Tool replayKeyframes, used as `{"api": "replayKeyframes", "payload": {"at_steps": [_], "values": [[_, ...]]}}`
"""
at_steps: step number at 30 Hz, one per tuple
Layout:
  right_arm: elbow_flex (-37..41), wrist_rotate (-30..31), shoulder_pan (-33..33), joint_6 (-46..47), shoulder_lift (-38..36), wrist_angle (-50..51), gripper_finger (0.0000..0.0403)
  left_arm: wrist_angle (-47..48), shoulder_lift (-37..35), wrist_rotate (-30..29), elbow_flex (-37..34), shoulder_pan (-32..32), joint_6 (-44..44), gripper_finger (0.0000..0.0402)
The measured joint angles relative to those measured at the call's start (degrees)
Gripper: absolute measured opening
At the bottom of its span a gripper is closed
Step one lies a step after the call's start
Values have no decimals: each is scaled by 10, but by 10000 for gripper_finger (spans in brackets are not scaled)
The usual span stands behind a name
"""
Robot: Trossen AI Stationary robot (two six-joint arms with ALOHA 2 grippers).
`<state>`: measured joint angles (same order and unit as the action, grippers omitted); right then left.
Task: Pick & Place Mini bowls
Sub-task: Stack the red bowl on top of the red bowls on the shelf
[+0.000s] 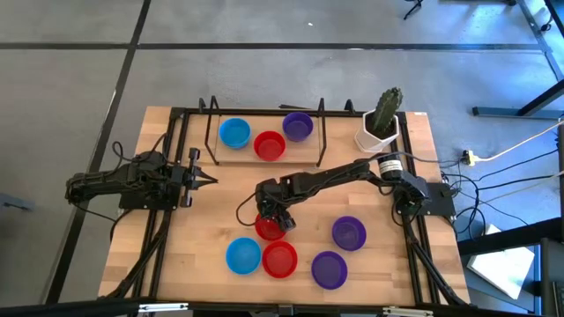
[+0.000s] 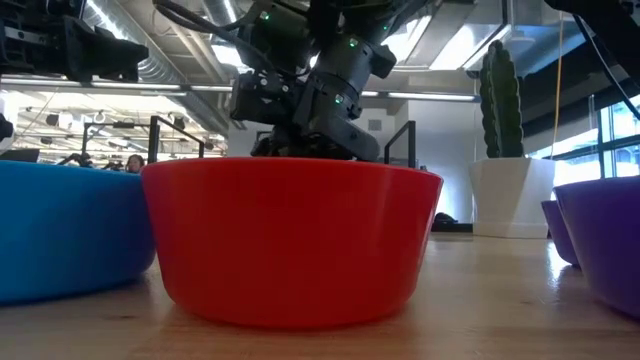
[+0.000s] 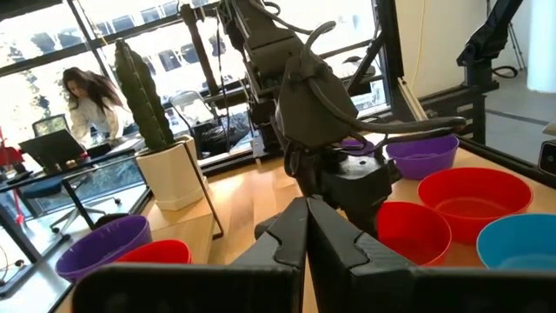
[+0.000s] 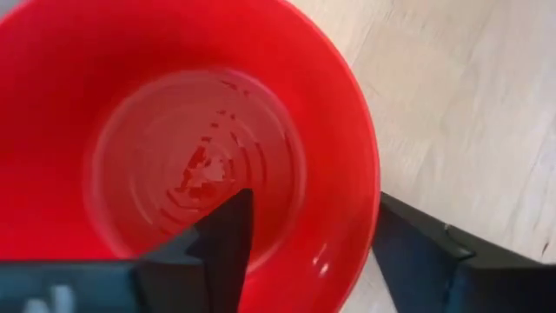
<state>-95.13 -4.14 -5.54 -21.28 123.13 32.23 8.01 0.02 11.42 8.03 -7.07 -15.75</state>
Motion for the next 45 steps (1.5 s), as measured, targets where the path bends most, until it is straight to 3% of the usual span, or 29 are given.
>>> {"api": "replayKeyframes", "payload": {"at_steps": [10, 15, 20, 33, 38, 45], "values": [[-1, -11, 6, -1, -1, -2, 14, 0, 0, 0, 0, 0, 0, 3], [0, -5, 16, 1, -11, 8, 23, 0, 0, 0, 0, 0, 0, 3], [0, 5, 23, 14, -66, 24, 7, 0, 0, 0, 0, 0, 0, 3], [22, -5, -19, 93, -341, 37, 5, 0, 0, 0, 0, 0, 0, 3], [135, 42, -46, 103, -495, -42, 4, 0, 0, 0, 0, 0, 0, 3], [417, 83, -52, 148, -718, -196, 4, 0, 0, 0, 0, 0, -5, 3]]}}
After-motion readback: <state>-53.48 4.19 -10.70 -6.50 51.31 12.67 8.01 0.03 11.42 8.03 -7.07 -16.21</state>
